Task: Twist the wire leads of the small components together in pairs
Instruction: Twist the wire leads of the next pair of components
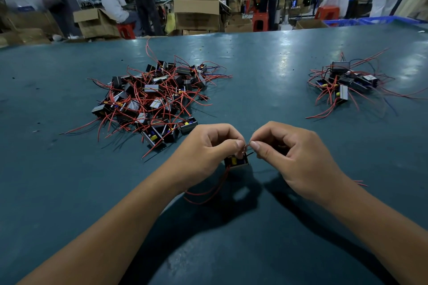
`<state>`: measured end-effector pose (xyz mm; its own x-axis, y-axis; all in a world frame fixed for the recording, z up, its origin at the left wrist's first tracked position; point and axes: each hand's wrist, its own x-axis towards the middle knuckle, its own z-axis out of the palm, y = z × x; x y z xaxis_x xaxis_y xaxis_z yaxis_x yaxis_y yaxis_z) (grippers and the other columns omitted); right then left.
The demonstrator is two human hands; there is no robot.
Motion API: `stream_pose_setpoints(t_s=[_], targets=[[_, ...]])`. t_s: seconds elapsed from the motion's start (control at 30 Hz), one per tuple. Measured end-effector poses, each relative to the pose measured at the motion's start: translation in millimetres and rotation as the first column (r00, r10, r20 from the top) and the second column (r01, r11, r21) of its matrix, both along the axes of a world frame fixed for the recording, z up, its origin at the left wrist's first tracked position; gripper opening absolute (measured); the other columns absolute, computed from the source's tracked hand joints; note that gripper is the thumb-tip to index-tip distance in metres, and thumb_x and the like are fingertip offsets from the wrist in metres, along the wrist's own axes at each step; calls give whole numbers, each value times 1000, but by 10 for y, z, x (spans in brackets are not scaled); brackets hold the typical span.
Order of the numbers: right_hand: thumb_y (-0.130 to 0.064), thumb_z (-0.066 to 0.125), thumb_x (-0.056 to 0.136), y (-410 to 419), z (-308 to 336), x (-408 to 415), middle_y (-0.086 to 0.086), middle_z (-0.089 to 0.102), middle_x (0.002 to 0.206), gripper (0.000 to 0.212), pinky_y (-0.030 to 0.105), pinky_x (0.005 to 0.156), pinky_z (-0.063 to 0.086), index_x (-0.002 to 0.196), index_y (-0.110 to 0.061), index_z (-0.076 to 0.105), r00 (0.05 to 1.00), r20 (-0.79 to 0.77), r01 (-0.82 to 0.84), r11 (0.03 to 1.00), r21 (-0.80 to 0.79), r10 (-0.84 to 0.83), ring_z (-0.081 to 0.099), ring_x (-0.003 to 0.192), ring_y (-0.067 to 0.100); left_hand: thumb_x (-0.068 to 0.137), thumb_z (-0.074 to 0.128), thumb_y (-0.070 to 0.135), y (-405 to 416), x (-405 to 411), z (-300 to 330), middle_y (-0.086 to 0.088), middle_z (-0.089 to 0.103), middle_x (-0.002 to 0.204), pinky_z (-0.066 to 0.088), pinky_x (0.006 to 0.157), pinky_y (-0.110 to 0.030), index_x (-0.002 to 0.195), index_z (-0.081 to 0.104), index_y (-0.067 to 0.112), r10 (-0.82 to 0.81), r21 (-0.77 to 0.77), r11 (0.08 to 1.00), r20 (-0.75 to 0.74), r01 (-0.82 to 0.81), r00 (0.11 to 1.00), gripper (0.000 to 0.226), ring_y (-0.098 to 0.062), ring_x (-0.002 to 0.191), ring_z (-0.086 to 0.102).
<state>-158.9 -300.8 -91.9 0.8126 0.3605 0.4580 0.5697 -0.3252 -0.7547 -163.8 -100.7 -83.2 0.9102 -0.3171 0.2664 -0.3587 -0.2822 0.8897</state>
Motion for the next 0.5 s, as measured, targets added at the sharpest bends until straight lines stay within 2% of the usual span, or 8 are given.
stream_pose_setpoints(t_s=[0.3, 0.37, 0.47, 0.5], targets=[[-18, 68, 92, -28, -26, 16, 3, 58, 66, 11, 39, 58, 42, 82, -22, 66, 999, 14, -46, 999, -16, 46, 49, 61, 23, 95, 58, -4, -16, -21, 27, 4, 63, 65, 42, 64, -13, 81, 65, 1, -22, 2, 1000, -50, 22, 999, 17, -4, 62, 55], [-19, 68, 93, -38, -30, 27, 3, 59, 66, 10, 41, 58, 43, 83, -23, 66, 998, 21, -54, 998, -27, 54, 50, 61, 25, 95, 59, -4, -3, -15, 26, 4, 64, 67, 44, 66, -18, 81, 66, -1, -15, 22, 1000, -42, 16, 999, 15, -7, 65, 57], [-22, 67, 93, -41, -36, 36, 3, 59, 67, 9, 44, 58, 44, 84, -24, 66, 997, 31, -70, 996, -63, 72, 51, 61, 27, 92, 62, 9, 25, -12, 47, 2, 65, 69, 46, 64, -35, 81, 67, 4, -13, 91, 996, -16, 14, 1000, 12, -13, 67, 57], [-24, 66, 92, -38, -34, 33, 4, 59, 67, 8, 44, 58, 44, 85, -24, 66, 996, 30, -78, 995, -68, 81, 52, 61, 27, 89, 61, 14, 40, -13, 53, 4, 64, 68, 44, 61, -34, 80, 67, 8, -12, 131, 991, 2, 12, 1000, 12, -11, 65, 55]])
